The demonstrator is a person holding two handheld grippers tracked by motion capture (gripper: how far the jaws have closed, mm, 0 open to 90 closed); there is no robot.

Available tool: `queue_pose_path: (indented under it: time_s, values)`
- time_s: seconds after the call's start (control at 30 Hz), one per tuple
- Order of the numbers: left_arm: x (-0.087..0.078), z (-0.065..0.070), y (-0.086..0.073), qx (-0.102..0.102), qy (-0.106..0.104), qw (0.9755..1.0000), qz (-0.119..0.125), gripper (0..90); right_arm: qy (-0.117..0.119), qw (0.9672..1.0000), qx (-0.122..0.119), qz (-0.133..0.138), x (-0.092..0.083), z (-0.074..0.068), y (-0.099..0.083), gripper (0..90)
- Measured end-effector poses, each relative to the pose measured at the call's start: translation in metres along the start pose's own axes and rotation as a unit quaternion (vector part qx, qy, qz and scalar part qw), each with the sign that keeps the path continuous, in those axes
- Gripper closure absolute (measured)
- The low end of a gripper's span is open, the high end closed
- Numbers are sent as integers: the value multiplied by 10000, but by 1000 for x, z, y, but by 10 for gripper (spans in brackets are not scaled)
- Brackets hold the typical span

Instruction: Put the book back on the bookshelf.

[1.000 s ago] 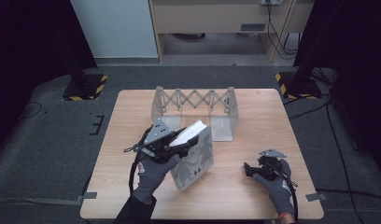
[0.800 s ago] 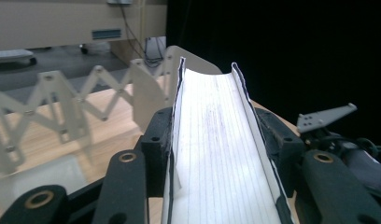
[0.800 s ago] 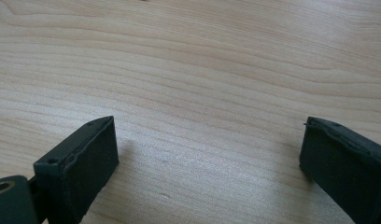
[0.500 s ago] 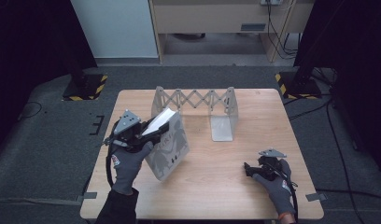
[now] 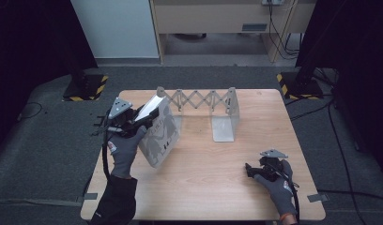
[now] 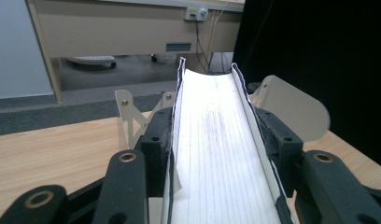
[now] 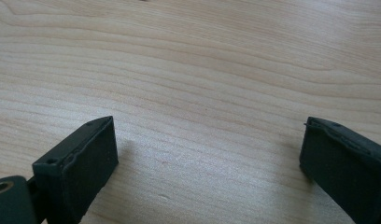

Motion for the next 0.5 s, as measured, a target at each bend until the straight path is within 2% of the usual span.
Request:
queue_pose_path:
  time_s: [0.1,0.23,0.4,0.5]
  values:
    - [12,-1,0,5,112,9999,-35,522,1,10000,-1,-1,0,0,0,45]
    - [24,-4,2,-93,186,9998,-5,522,8,10000,4,-4,0,0,0,45]
    - [39,-1,5,5,312,9995,-57,522,12,10000,4,-5,0,0,0,46]
    - [47,-1,5,-8,335,9994,-100,522,12,10000,4,-3,0,0,0,46]
Point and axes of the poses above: each handheld gripper's, and its own axes: x roughly forward along the jaws, y roughly out of its top, z roughly to its right, the point moved 2 cm from there along x, roughly forward along the jaws, and after that the axes turned 9 degrees about y, right-handed, at the moved point
